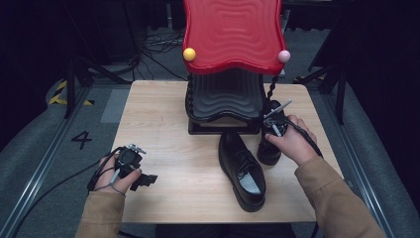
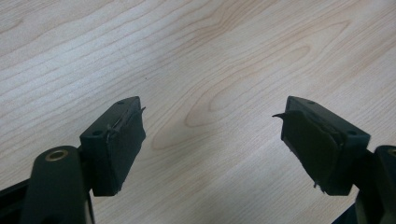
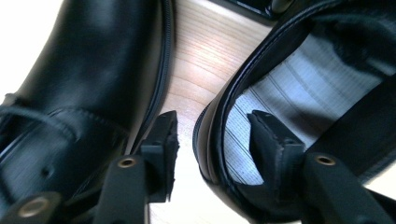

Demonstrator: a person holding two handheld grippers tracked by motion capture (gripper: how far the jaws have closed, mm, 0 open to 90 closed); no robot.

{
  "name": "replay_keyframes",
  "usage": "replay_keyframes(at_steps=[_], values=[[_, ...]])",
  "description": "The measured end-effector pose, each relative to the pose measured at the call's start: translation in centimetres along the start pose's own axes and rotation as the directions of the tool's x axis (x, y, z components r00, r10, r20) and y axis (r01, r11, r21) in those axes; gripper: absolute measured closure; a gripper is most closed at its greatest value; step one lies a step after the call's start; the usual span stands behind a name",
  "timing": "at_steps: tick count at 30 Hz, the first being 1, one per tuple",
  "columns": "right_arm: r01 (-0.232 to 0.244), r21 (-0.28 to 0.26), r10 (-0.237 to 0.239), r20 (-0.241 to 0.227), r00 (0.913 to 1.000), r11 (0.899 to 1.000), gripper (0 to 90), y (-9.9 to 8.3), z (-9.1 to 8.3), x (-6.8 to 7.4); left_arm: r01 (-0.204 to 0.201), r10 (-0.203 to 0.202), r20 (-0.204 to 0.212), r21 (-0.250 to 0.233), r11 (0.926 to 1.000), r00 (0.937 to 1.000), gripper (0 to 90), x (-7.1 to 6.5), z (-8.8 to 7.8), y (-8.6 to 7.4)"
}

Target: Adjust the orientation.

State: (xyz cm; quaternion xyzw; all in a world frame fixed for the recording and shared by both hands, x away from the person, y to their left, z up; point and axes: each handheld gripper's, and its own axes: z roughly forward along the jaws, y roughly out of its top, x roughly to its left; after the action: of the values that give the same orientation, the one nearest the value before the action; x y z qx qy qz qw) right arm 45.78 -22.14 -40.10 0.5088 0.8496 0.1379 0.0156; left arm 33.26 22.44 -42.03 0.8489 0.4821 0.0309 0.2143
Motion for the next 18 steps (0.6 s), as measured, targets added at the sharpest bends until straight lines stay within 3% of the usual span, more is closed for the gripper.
replay_keyframes(at_steps=[3, 8, 15, 18], values=[[-0.025, 0.039, 0.025, -0.014, 0.9996, 0.999, 60.7, 0.2, 0.9, -0.1, -0.003, 0.003, -0.001, 0.003, 1.0, 1.0, 22.0, -0.1, 0.1, 0.1], [-0.038, 0.095, 0.039, -0.013, 0.9992, 0.995, 75.3, 0.4, 1.8, -0.2, -0.004, 0.004, 0.004, 0.0, 1.0, 1.0, 22.0, 0.0, 0.1, 0.4], [-0.067, 0.115, 0.077, -0.09, 0.9929, 0.991, 83.0, 0.4, 2.3, -0.7, -0.014, 0.014, 0.008, 0.0, 0.9999, 0.9999, 21.9, 0.1, 0.4, 1.2], [-0.071, 0.104, 0.081, -0.097, 0.992, 0.992, 83.5, 0.4, 2.2, -0.8, -0.017, 0.017, 0.016, -0.002, 0.9998, 0.9997, 21.8, 0.1, 0.5, 1.5]])
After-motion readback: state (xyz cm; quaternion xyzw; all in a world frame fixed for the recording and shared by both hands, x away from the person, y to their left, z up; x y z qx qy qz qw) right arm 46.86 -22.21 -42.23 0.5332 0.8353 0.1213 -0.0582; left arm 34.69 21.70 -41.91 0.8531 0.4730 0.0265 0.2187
